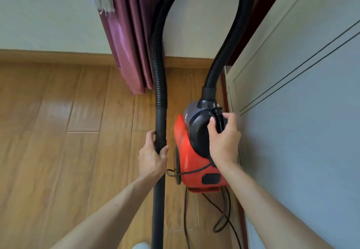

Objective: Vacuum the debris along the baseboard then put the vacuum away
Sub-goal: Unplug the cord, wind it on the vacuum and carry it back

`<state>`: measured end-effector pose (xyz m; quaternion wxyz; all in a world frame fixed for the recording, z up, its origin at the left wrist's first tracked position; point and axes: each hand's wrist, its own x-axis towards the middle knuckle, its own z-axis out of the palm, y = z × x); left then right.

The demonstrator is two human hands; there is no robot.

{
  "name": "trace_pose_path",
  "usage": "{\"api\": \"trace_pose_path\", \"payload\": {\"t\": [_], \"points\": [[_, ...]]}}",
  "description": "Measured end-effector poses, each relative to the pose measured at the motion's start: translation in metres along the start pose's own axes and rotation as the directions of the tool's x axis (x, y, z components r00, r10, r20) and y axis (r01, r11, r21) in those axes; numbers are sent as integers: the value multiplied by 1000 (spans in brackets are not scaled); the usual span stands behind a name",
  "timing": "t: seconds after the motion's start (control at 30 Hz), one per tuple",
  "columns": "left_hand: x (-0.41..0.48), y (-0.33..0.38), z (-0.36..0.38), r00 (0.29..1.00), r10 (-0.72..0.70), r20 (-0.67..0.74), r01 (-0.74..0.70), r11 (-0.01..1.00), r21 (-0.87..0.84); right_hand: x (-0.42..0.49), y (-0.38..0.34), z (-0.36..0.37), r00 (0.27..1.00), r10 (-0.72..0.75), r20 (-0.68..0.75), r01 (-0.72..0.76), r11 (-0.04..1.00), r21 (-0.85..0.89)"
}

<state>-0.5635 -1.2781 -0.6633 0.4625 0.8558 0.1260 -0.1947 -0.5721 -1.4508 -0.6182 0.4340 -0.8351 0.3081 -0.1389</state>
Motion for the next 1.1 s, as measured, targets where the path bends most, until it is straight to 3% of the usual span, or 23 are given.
{"api": "trace_pose_path", "payload": {"t": [0.33, 0.73, 0.87, 0.97, 1.1], "points": [[65, -68, 51, 998, -47, 44, 43, 996, 81, 24, 81, 56, 1000, -9, -6, 9, 999, -45], [99, -102, 69, 984, -172, 50, 162, 974, 156, 40, 98, 74, 991, -91, -103, 71, 980, -185], [95, -92, 61, 964, -238, 117, 212, 956, 202, 36, 91, 73, 994, -61, -95, 40, 977, -209], [80, -70, 41, 940, -287, 186, 244, 943, 225, 30, 81, 67, 999, 3, -34, -12, 968, -251], [52, -35, 1, 947, -226, 226, 159, 946, 282, 14, 64, 40, 970, 190, 154, -129, 933, -336]]}}
